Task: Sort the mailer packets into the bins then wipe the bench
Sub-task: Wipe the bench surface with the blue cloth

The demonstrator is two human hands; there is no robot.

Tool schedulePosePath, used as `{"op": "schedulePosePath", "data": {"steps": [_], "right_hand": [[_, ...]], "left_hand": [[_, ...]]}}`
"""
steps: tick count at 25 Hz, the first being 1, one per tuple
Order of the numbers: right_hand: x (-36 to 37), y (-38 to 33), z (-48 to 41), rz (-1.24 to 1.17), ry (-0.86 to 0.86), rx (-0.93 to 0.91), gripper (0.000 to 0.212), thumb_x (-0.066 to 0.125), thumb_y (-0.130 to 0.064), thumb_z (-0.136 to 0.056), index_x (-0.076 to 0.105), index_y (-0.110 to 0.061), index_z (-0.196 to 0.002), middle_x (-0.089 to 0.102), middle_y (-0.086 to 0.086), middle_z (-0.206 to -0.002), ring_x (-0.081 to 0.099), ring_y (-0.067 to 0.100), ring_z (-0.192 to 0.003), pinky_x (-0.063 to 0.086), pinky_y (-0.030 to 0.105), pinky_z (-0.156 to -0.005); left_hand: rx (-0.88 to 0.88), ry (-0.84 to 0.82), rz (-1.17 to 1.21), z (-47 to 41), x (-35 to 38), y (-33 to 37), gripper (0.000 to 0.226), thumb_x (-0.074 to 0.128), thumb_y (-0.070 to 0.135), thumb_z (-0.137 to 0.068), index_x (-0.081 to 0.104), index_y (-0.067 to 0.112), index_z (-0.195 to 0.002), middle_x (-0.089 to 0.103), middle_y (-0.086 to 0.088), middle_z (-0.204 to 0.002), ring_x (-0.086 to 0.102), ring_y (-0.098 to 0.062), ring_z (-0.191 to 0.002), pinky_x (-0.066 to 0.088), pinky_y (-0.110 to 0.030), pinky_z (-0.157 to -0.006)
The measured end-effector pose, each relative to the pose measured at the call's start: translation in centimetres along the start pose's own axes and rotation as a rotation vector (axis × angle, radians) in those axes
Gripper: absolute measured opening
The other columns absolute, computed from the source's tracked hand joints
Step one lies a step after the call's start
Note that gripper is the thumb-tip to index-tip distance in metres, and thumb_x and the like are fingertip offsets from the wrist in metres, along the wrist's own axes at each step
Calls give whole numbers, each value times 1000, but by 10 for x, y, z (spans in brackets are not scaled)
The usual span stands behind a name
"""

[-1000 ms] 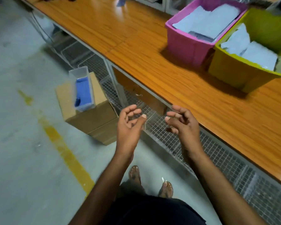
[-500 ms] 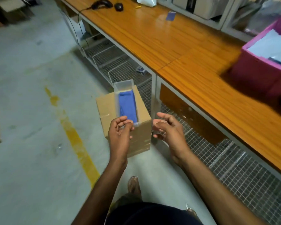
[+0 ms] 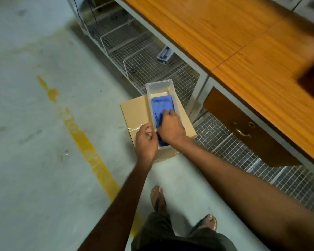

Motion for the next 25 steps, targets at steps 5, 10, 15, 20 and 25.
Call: {"op": "schedulePosePath", "data": {"steps": [5, 10, 15, 20, 25], "right_hand": [[28, 15, -20, 173, 27, 98, 79, 64, -16, -91, 20, -3, -155, 44, 22, -141, 50, 38, -121, 48, 46, -96], [16, 9, -27, 203, 130, 88, 44, 61, -5, -91, 49, -4, -134, 63, 16, -118, 59, 32, -108, 49, 38, -80], [2, 1, -24, 196, 186, 55, 22, 52, 5, -90, 66, -11, -94, 68, 10, -90, 62, 28, -88, 40, 34, -65], [-26, 8, -5, 62, 311, 37, 27, 49, 6, -79, 67, -13, -86, 59, 6, -75, 59, 31, -81, 41, 34, -60], [-76, 34, 27, -416, 420, 102, 22, 66, -8, -85, 77, -19, -100, 76, -7, -92, 69, 11, -81, 57, 29, -75]], "left_hand": [[-25, -16, -23, -10, 10, -21, 22, 60, 30, -96, 62, 33, -118, 71, 5, -110, 69, -21, -102, 57, -45, -92], [-72, -53, 74, -11, 17, -34, 17, 59, 41, -94, 63, 40, -111, 72, 10, -104, 70, -16, -101, 57, -46, -94], [-125, -53, 113, -12, 17, -35, 11, 60, 29, -101, 63, 33, -111, 70, 15, -99, 69, -17, -100, 56, -48, -95], [-136, -68, 129, -8, 16, -32, 11, 61, 34, -101, 64, 30, -110, 69, 12, -95, 66, -16, -92, 57, -52, -92], [-96, -45, 162, -3, 9, -19, 11, 61, 29, -100, 64, 28, -111, 68, 8, -101, 67, -17, -98, 56, -43, -96]]}}
Point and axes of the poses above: each hand's wrist, its own z-axis away from the middle knuckle, its own x-axis out of the palm, y = z × x, the point moved 10 cm from there along -z, towards the middle knuckle
